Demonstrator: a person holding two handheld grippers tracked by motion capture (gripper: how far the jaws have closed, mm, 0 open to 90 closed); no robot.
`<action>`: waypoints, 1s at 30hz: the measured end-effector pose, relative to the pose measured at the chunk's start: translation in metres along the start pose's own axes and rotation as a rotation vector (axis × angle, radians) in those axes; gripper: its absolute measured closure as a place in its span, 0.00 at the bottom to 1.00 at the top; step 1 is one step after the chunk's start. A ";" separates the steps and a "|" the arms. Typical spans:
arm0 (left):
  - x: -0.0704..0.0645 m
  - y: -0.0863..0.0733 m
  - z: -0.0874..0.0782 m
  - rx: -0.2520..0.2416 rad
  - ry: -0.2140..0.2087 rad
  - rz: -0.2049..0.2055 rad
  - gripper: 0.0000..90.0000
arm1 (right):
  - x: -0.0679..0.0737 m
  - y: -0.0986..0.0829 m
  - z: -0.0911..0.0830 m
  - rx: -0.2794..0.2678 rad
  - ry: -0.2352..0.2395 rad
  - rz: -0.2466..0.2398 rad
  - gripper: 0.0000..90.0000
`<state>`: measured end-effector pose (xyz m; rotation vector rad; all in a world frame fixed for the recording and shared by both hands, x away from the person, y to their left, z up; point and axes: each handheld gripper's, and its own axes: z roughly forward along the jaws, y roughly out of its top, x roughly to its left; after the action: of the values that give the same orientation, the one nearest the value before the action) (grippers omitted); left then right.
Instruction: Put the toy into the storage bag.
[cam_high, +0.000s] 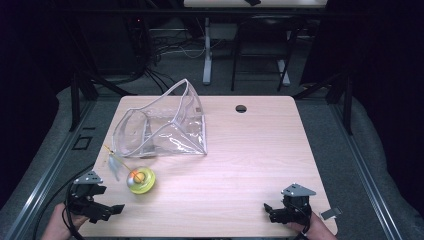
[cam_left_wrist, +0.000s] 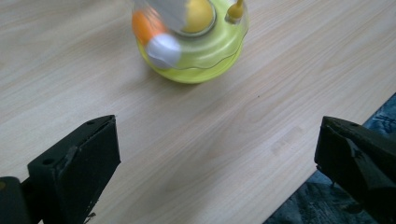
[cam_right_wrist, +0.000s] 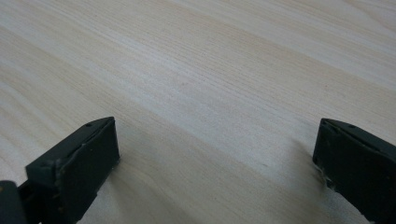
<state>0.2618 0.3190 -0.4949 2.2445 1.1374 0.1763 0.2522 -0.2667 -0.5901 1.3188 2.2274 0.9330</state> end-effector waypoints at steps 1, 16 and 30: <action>0.000 0.001 -0.003 -0.002 -0.001 0.000 0.00 | 0.000 0.000 0.000 0.000 0.000 0.000 0.00; -0.016 0.023 -0.022 -0.039 -0.045 0.049 0.00 | 0.000 0.000 0.000 0.000 0.000 0.000 0.00; -0.029 0.049 -0.030 -0.057 -0.059 0.100 0.00 | 0.000 0.000 0.000 0.000 0.000 0.000 0.00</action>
<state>0.2662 0.2886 -0.4381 2.2424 0.9785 0.1790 0.2522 -0.2667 -0.5901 1.3190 2.2273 0.9331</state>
